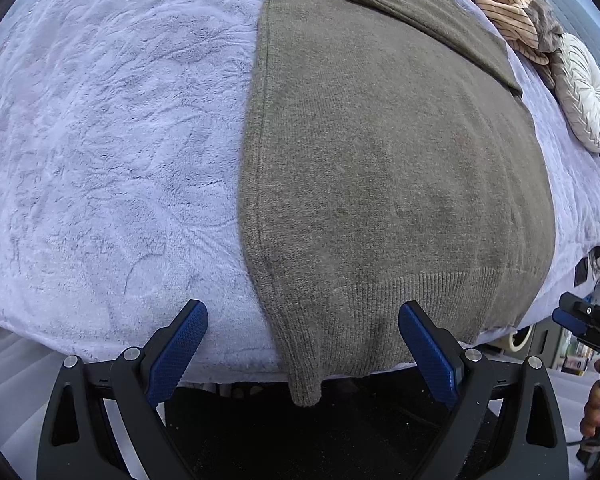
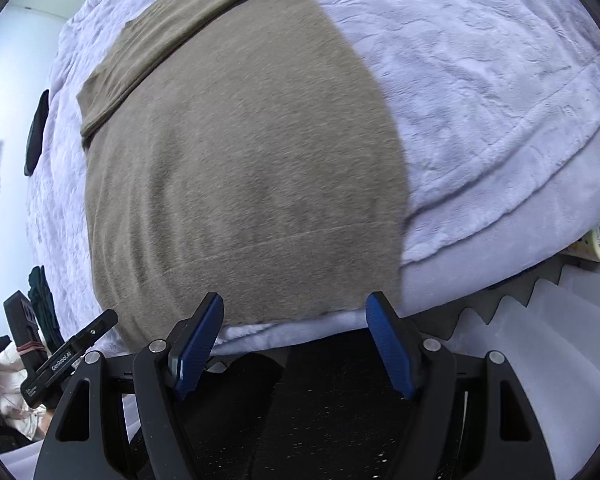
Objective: Fold small clothes
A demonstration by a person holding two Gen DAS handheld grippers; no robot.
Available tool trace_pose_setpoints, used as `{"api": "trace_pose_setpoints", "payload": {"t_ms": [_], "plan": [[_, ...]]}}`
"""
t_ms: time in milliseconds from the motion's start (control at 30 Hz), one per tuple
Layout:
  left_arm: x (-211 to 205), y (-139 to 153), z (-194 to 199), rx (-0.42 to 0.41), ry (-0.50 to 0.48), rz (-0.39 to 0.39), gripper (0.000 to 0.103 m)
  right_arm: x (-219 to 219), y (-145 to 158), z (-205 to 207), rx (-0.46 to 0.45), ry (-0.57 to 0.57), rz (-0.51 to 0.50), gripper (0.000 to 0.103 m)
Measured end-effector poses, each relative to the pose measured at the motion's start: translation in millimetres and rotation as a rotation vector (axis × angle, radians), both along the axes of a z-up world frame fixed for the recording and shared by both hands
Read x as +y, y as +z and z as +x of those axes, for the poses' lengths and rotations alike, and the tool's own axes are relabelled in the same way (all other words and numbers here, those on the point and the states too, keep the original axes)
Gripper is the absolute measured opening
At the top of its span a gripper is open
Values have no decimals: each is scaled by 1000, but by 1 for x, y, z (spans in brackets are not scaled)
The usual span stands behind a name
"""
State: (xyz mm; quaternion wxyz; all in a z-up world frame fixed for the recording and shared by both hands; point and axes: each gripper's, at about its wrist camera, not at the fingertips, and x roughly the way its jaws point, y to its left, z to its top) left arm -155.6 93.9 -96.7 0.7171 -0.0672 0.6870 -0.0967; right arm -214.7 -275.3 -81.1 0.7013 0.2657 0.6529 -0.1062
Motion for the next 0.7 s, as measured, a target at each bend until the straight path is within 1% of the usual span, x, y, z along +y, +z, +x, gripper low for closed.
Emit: {"api": "trace_pose_setpoints", "payload": {"t_ms": [133, 267, 333, 400, 500, 533, 600, 667, 700], "plan": [[6, -8, 1, 24, 14, -32, 97, -28, -1, 6, -16, -49, 13, 77], [4, -16, 4, 38, 24, -17, 97, -55, -10, 18, -37, -80, 40, 77], [-3, -18, 9, 42, 38, -31, 97, -67, -17, 25, -46, -76, 45, 77], [-5, -19, 12, 46, 58, -63, 97, -79, -27, 30, -48, -81, 60, 77], [-3, -19, 15, 55, 79, -106, 97, -93, -46, 34, -50, -114, 147, 77], [-2, -18, 15, 57, 86, -125, 97, -95, -53, 34, -42, -124, 189, 79], [-2, -16, 19, 57, 94, -189, 97, -93, -60, 34, -42, -124, 262, 81], [-6, -14, 24, 58, 95, -259, 97, -90, -63, 31, -49, -93, 325, 81], [-8, -14, 24, 58, 89, -278, 97, -87, -65, 29, -55, -78, 367, 81]]}}
